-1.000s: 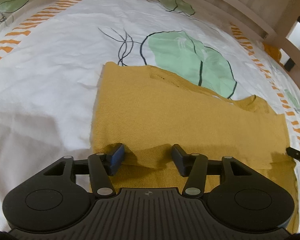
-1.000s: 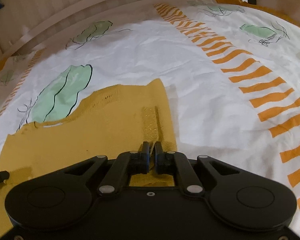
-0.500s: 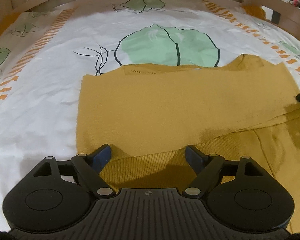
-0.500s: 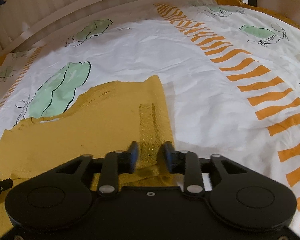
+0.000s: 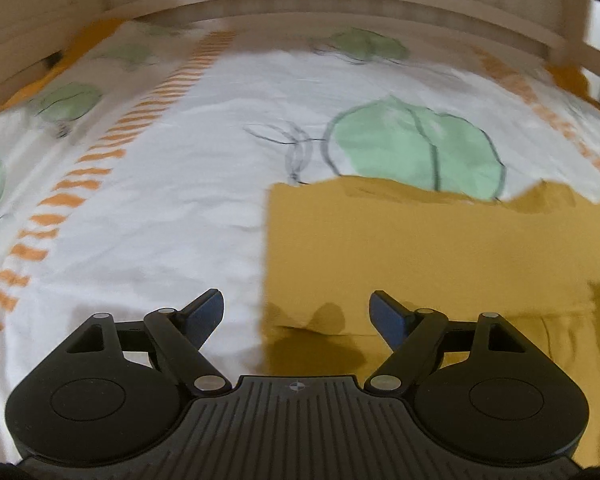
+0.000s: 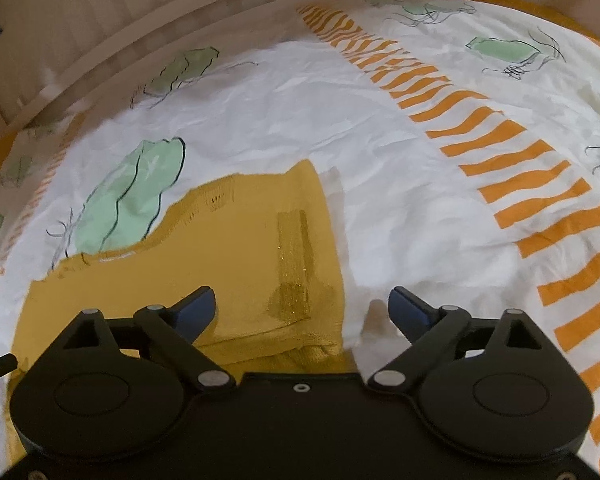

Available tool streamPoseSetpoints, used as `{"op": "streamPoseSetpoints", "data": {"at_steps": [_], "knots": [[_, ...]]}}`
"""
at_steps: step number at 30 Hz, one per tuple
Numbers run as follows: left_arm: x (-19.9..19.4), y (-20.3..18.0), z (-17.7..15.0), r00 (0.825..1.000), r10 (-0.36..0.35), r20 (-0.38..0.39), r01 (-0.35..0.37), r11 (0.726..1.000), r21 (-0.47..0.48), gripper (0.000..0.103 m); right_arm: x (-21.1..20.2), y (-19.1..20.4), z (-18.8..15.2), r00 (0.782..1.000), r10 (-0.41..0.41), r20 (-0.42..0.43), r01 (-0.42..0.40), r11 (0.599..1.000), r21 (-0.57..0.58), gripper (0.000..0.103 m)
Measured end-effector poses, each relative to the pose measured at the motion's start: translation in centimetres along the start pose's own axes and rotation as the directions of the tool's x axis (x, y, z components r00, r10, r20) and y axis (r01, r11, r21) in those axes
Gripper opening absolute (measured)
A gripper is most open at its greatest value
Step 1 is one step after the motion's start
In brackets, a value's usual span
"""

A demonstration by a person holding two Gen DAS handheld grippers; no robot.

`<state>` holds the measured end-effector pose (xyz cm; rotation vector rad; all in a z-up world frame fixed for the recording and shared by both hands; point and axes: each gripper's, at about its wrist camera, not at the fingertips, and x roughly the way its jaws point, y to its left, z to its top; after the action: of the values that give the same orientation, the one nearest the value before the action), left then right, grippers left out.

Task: Fold small clothes
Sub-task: 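Open the right tool and withdraw from the folded side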

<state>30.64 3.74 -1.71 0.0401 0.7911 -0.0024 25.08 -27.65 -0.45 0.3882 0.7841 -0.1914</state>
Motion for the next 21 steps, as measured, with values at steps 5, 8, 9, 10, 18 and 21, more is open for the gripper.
{"op": "streamPoseSetpoints", "data": {"at_steps": [5,8,9,10,18,21], "knots": [[0.1,1.0,0.2,0.997,0.014,-0.080,-0.018,0.998,-0.058,0.080,-0.9,0.5,0.0,1.000,0.031,-0.001,-0.031,0.999,-0.017,0.102],[-0.2,1.5,0.1,0.995,-0.005,-0.096,-0.003,0.997,-0.081,0.080,-1.3,1.0,-0.2,0.999,0.052,-0.015,-0.053,0.998,-0.038,0.102],[-0.4,1.6,0.1,0.995,-0.006,-0.096,-0.002,0.996,-0.085,0.080,-1.4,1.1,-0.2,0.998,0.055,-0.015,-0.056,0.997,-0.043,0.102],[-0.7,1.7,0.0,0.995,-0.007,-0.095,-0.001,0.996,-0.088,0.080,-1.6,1.3,-0.3,0.998,0.059,-0.016,-0.060,0.997,-0.049,0.102],[-1.6,1.2,-0.5,0.994,-0.038,-0.105,0.032,0.998,-0.058,0.080,-2.7,1.9,-0.7,0.996,0.087,-0.020,-0.089,0.993,-0.078,0.102],[-1.8,1.2,-0.7,0.993,-0.043,-0.112,0.037,0.998,-0.054,0.080,-3.2,2.0,-0.7,0.995,0.096,-0.019,-0.098,0.992,-0.085,0.102]]}}
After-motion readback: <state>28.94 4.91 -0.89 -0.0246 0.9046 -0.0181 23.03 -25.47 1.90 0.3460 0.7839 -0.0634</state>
